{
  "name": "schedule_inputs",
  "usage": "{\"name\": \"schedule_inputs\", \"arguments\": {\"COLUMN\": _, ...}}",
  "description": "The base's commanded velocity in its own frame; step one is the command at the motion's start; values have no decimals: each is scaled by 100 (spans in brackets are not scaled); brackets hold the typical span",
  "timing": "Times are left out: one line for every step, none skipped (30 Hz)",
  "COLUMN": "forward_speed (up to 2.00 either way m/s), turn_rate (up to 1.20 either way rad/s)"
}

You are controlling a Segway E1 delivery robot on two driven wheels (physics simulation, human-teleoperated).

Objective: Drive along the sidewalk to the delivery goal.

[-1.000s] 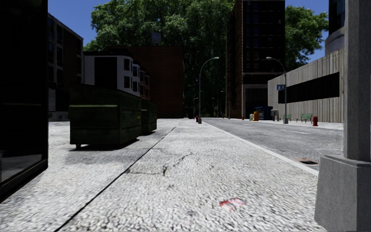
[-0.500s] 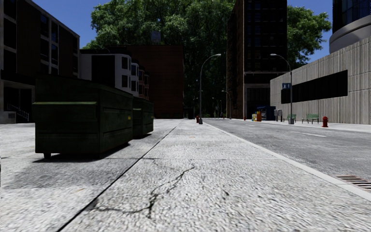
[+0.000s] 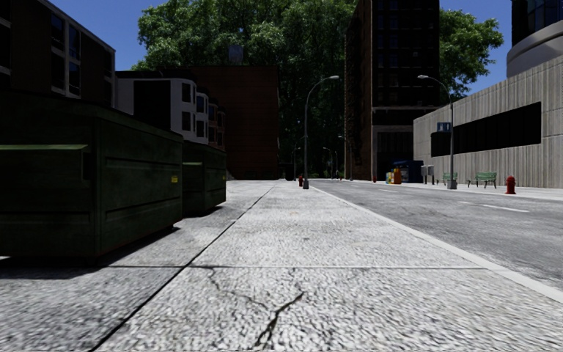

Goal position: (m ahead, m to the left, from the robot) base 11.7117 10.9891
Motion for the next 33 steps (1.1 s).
{"name": "schedule_inputs", "arguments": {"forward_speed": 200, "turn_rate": 0}}
{"name": "schedule_inputs", "arguments": {"forward_speed": 200, "turn_rate": 0}}
{"name": "schedule_inputs", "arguments": {"forward_speed": 200, "turn_rate": 0}}
{"name": "schedule_inputs", "arguments": {"forward_speed": 200, "turn_rate": 0}}
{"name": "schedule_inputs", "arguments": {"forward_speed": 200, "turn_rate": 0}}
{"name": "schedule_inputs", "arguments": {"forward_speed": 200, "turn_rate": 0}}
{"name": "schedule_inputs", "arguments": {"forward_speed": 200, "turn_rate": 0}}
{"name": "schedule_inputs", "arguments": {"forward_speed": 200, "turn_rate": 0}}
{"name": "schedule_inputs", "arguments": {"forward_speed": 200, "turn_rate": 0}}
{"name": "schedule_inputs", "arguments": {"forward_speed": 200, "turn_rate": 0}}
{"name": "schedule_inputs", "arguments": {"forward_speed": 200, "turn_rate": 0}}
{"name": "schedule_inputs", "arguments": {"forward_speed": 200, "turn_rate": 0}}
{"name": "schedule_inputs", "arguments": {"forward_speed": 200, "turn_rate": 0}}
{"name": "schedule_inputs", "arguments": {"forward_speed": 200, "turn_rate": 0}}
{"name": "schedule_inputs", "arguments": {"forward_speed": 200, "turn_rate": 0}}
{"name": "schedule_inputs", "arguments": {"forward_speed": 200, "turn_rate": 0}}
{"name": "schedule_inputs", "arguments": {"forward_speed": 200, "turn_rate": 0}}
{"name": "schedule_inputs", "arguments": {"forward_speed": 200, "turn_rate": 0}}
{"name": "schedule_inputs", "arguments": {"forward_speed": 200, "turn_rate": 0}}
{"name": "schedule_inputs", "arguments": {"forward_speed": 200, "turn_rate": 0}}
{"name": "schedule_inputs", "arguments": {"forward_speed": 200, "turn_rate": 0}}
{"name": "schedule_inputs", "arguments": {"forward_speed": 200, "turn_rate": 0}}
{"name": "schedule_inputs", "arguments": {"forward_speed": 200, "turn_rate": 0}}
{"name": "schedule_inputs", "arguments": {"forward_speed": 200, "turn_rate": 0}}
{"name": "schedule_inputs", "arguments": {"forward_speed": 200, "turn_rate": 0}}
{"name": "schedule_inputs", "arguments": {"forward_speed": 200, "turn_rate": 0}}
{"name": "schedule_inputs", "arguments": {"forward_speed": 200, "turn_rate": 0}}
{"name": "schedule_inputs", "arguments": {"forward_speed": 200, "turn_rate": 0}}
{"name": "schedule_inputs", "arguments": {"forward_speed": 200, "turn_rate": 0}}
{"name": "schedule_inputs", "arguments": {"forward_speed": 200, "turn_rate": 0}}
{"name": "schedule_inputs", "arguments": {"forward_speed": 200, "turn_rate": 0}}
{"name": "schedule_inputs", "arguments": {"forward_speed": 200, "turn_rate": 0}}
{"name": "schedule_inputs", "arguments": {"forward_speed": 200, "turn_rate": 0}}
